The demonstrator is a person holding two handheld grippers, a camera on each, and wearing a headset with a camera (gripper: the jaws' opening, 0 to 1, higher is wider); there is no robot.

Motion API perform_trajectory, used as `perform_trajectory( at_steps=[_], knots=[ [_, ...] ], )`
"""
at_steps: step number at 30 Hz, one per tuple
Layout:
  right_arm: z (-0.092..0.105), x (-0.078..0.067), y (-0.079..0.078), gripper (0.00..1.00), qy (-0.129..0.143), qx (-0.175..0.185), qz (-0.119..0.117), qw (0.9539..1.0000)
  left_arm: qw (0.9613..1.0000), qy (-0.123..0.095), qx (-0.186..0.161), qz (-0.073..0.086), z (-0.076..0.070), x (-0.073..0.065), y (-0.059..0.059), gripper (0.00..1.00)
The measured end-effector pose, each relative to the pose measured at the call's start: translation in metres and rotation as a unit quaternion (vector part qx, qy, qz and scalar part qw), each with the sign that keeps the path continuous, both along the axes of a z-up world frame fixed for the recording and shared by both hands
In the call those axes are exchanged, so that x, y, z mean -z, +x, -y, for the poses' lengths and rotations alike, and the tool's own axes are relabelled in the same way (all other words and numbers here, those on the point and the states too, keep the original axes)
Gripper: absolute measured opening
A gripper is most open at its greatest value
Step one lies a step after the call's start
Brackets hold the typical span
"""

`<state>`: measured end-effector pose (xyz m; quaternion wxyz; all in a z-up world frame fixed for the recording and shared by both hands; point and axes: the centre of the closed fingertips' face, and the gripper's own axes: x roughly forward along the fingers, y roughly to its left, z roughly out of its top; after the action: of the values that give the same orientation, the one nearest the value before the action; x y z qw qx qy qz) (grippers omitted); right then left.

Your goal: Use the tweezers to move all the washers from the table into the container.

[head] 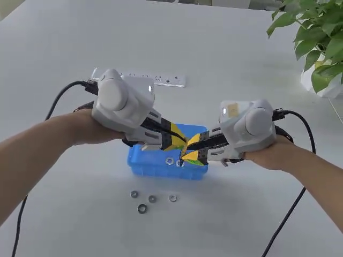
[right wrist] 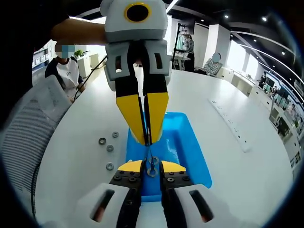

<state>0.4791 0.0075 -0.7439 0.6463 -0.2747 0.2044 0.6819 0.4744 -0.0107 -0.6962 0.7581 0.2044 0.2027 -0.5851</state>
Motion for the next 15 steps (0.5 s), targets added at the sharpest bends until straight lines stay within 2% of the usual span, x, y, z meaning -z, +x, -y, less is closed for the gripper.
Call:
perform_trajectory(
  at_steps=[15],
  knots=[
    [0.019,-0.011,-0.003,0.21,0.003,0.020,0.002,0.9998,1.0000,0.002,-0.006,-0.003,0.000,0.000,-0.001,0.04]
  ],
)
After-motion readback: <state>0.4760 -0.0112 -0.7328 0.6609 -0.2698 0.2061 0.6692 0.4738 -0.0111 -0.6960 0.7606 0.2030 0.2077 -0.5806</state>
